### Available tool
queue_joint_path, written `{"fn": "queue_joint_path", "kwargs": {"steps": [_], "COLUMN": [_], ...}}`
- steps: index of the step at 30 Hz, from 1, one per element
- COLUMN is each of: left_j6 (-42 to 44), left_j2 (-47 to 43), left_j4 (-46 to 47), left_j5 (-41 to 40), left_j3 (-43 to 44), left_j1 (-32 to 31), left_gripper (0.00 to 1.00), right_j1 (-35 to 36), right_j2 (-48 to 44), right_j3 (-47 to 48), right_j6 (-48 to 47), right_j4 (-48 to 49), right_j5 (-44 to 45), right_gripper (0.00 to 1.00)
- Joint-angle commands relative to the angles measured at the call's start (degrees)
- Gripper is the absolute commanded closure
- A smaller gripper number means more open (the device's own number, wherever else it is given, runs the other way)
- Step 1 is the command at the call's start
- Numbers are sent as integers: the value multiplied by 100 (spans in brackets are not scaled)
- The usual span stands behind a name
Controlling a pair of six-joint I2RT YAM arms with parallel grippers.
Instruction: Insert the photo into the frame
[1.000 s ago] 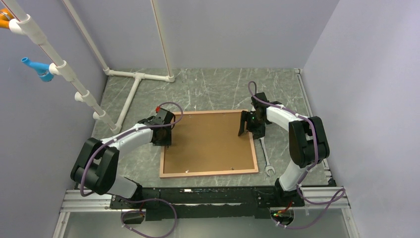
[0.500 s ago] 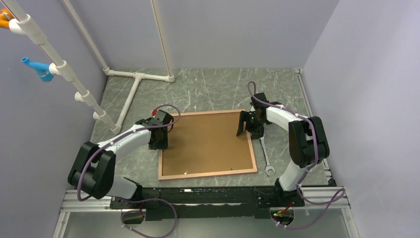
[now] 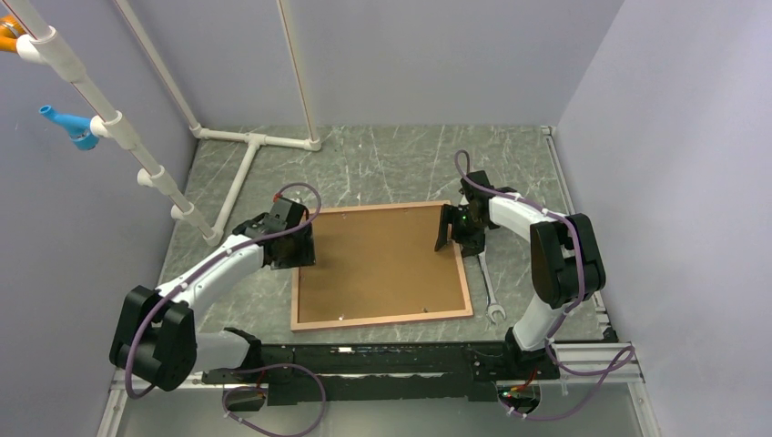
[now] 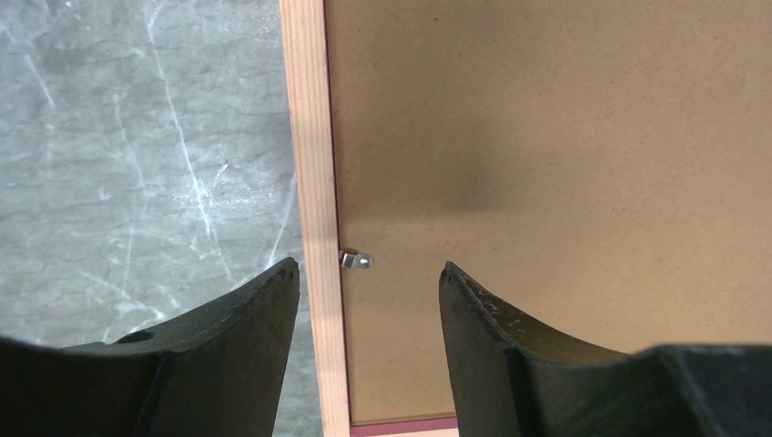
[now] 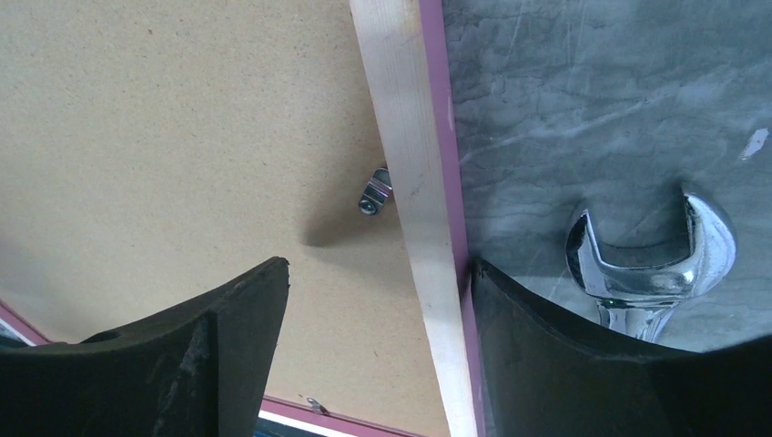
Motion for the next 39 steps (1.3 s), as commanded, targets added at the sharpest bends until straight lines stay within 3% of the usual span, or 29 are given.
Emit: {"fn": "queue_joint_path", "kwargs": {"steps": [1,19,29,35,39], "left_j6": [-130,16,27,26,16], "left_j2": [-35,-118,-87,-12,-15], "left_j4": [406,465,486,507,501], "left_j5": [592,648,591,569,551], "left_j3": [-178,-554,-630,-636,-639], "left_j1": [209,395,397,397,397], "left_gripper": [38,37,36,36,35], "right_j1": [8,121,126,154,159], "right_j2": [-102,599,546,490,449], "right_j3": [201,996,816,728,718], "right_j6": [-36,261,288,224,128], "right_j4": [-84,-225,-285,-336,-380], "right_j5": [342,1235,1371,1359,1371], "right_gripper": [25,34,63,74,89]}}
